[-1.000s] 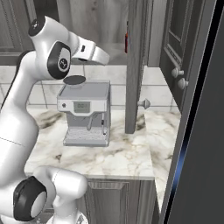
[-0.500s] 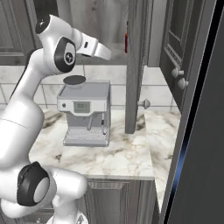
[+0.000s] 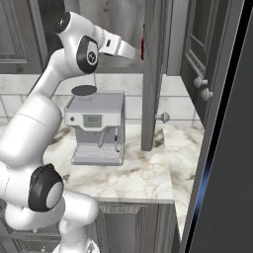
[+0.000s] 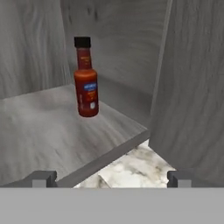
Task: Take 2 condiments from the cabinet and move them on the counter near the stove.Make sure the condiments are lined up with each other, next to each other.
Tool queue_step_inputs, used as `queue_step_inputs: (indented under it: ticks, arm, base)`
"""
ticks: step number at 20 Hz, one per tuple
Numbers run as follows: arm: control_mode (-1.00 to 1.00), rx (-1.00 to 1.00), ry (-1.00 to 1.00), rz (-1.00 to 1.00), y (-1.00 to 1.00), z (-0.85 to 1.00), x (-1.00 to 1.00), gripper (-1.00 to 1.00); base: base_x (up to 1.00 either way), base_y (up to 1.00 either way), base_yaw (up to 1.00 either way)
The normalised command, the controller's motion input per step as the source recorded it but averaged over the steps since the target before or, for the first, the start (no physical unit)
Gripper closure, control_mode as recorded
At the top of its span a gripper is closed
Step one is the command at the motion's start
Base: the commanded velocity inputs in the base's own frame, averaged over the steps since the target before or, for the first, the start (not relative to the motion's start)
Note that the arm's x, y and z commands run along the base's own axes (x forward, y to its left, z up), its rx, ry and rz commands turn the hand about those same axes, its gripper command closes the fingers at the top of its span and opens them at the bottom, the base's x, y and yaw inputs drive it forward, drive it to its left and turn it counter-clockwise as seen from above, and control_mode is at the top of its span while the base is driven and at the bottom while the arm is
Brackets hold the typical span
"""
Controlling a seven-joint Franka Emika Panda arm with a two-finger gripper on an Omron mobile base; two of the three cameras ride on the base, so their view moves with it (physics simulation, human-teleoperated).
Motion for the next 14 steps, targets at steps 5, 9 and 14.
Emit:
queue_step_inputs:
  ticks: [5, 9, 14]
  arm:
    - [-1.0, -0.03, -0.01, -0.04, -0.09, 0.05, 0.38, -1.0]
    - [-1.0, -0.01, 0.0, -0.07, -0.03, 0.0, 0.31, -1.0]
    - [-1.0, 0.0, 0.0, -0.08, -0.13, 0.0, 0.36, -1.0]
  base:
    - [0.0, 0.0, 0.0]
    - [0.0, 0.0, 0.0]
    - [0.0, 0.0, 0.0]
